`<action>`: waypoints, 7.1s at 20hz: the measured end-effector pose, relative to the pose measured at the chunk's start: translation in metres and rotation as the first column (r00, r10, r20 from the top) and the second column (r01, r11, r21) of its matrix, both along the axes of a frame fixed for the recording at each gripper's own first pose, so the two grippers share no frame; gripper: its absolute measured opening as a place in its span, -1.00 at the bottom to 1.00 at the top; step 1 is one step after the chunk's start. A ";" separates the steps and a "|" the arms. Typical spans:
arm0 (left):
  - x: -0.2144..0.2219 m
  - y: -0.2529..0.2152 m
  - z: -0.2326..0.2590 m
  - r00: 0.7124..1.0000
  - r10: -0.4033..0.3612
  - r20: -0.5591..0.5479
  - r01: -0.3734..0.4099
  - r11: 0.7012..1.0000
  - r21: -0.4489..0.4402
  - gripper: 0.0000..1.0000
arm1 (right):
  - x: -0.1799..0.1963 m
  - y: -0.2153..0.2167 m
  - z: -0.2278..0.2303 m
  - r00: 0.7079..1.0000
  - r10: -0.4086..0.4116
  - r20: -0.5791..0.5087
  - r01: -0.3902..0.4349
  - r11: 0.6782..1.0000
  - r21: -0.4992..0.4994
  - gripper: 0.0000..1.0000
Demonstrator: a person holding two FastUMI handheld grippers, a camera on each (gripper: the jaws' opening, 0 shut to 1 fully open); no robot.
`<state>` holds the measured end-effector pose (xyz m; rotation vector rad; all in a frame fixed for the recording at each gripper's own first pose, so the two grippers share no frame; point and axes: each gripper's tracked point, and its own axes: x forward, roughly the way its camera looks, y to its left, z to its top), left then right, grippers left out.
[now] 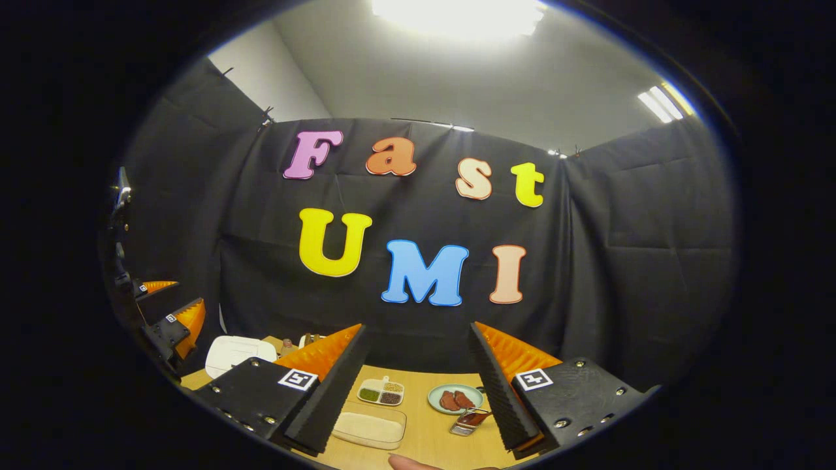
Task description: Close the left gripper, press the button to open the rice cooker; take a wooden spoon from the chopstick holder with the right hand, scoop a spoonful of rice and pour it into the rice cooker, then put the wooden spoon back into the chopstick holder.
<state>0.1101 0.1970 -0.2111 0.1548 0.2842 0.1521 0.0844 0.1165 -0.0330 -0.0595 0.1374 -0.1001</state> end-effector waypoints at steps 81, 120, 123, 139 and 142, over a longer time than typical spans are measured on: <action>-0.058 -0.115 -0.031 0.963 0.205 -0.173 -0.197 0.979 0.060 0.99 | 0.099 -0.255 -0.343 0.911 -0.206 -0.358 0.283 0.943 0.177 0.89; -0.176 -0.029 0.022 0.969 0.237 -0.066 -0.241 0.969 -0.062 1.00 | 0.145 -0.040 -0.251 0.921 0.191 -0.340 -0.007 0.880 0.474 -0.64; -0.183 -0.006 0.016 0.970 0.232 -0.071 -0.237 0.968 -0.076 0.99 | 0.134 0.011 -0.259 0.899 0.247 -0.362 -0.046 0.874 0.483 -0.64; -0.158 0.023 -0.028 0.923 0.322 -0.213 -0.331 0.944 -0.005 0.94 | 0.147 0.104 -0.400 0.751 0.373 -0.544 -0.182 0.910 0.373 -0.64; -0.160 0.025 -0.032 0.911 0.342 -0.231 -0.349 0.937 0.009 1.00 | 0.147 0.116 -0.402 0.742 0.394 -0.543 -0.191 0.900 0.392 -0.63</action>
